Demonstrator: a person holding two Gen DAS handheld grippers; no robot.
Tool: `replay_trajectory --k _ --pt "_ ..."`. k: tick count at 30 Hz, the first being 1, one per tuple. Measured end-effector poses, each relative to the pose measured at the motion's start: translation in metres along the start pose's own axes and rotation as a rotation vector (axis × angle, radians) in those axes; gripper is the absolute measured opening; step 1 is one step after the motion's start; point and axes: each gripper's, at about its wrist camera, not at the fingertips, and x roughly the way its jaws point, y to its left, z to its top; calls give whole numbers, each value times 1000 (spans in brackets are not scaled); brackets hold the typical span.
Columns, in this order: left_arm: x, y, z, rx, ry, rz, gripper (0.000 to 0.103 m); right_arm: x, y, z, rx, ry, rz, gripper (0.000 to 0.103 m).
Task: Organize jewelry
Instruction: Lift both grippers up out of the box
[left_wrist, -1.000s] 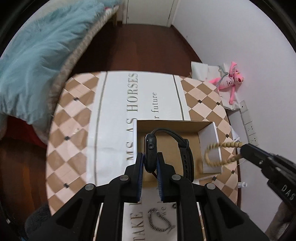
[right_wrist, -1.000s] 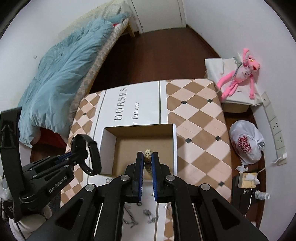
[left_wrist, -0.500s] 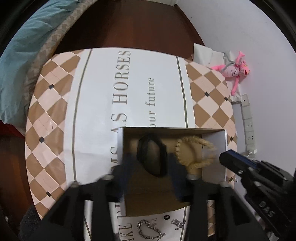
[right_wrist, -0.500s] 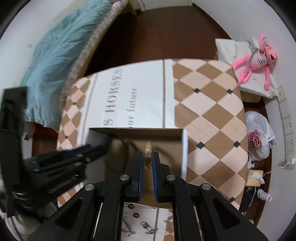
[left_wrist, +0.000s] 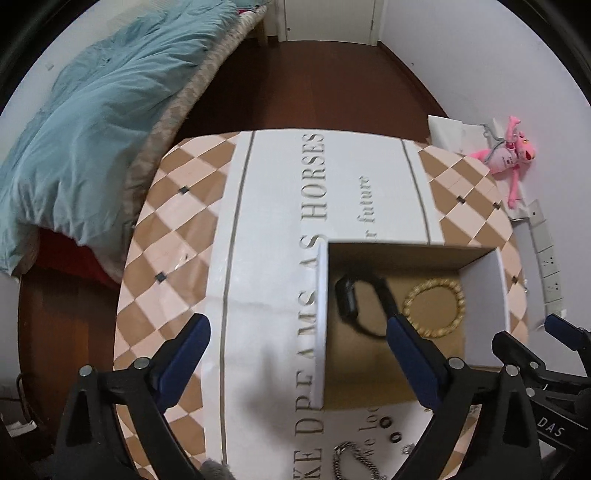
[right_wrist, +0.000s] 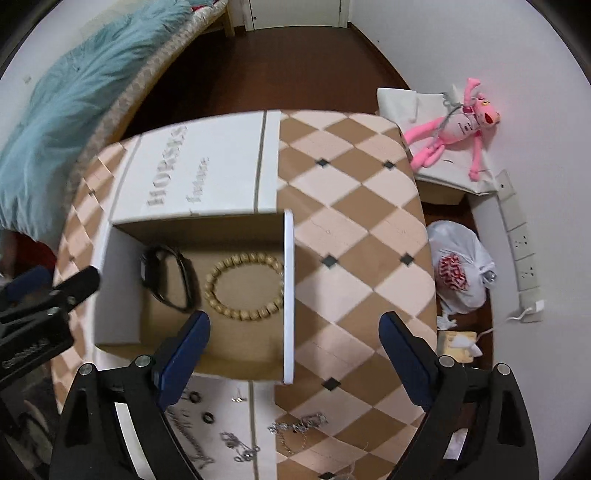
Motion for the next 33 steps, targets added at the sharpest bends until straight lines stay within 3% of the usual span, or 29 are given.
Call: replay_trajectory --k 11,33 --pt "-10 -1 -34 -3 -18 9 97 -16 0 -24 6 -61 -56 97" --pt "-141 -9 -63 27 -227 -21 97 -160 -6 -68 33 -321 -55 97"
